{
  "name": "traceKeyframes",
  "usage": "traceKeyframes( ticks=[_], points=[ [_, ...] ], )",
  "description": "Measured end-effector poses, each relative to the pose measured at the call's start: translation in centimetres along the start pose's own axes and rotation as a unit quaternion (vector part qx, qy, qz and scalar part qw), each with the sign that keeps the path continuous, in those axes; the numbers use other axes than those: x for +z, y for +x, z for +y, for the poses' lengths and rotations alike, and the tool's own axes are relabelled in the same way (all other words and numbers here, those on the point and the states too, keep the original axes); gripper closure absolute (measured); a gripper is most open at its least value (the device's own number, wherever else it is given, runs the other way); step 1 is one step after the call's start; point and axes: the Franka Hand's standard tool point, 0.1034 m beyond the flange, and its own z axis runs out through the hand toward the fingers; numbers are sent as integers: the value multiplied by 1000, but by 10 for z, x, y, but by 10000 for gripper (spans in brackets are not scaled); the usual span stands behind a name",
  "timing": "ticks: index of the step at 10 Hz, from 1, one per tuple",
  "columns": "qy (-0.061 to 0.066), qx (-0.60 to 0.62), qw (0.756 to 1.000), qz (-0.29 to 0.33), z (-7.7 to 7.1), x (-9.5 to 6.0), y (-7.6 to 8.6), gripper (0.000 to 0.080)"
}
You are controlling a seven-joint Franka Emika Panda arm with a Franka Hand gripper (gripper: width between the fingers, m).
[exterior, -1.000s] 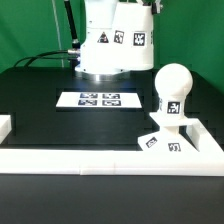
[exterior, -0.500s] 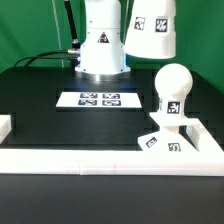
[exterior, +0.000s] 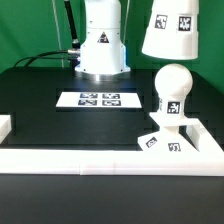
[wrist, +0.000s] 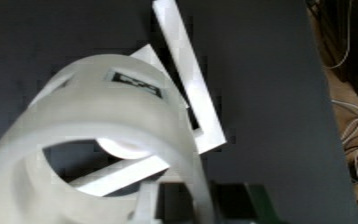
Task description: Assemble lamp
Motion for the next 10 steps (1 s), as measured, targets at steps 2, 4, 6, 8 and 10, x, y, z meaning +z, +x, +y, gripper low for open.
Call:
traceKeyframes(
  ticks=[2,4,6,8,10],
  points=[
    [-8,-7,1000,-2,-6,22,1,752],
    [-6,-28,999,14,-2,41,3,752],
    [-8,-33,999,15,8,51,-2,752],
    [-9,-33,999,14,9,53,-2,752],
    [-9,-35,999,13,10,54,-2,752]
  ],
)
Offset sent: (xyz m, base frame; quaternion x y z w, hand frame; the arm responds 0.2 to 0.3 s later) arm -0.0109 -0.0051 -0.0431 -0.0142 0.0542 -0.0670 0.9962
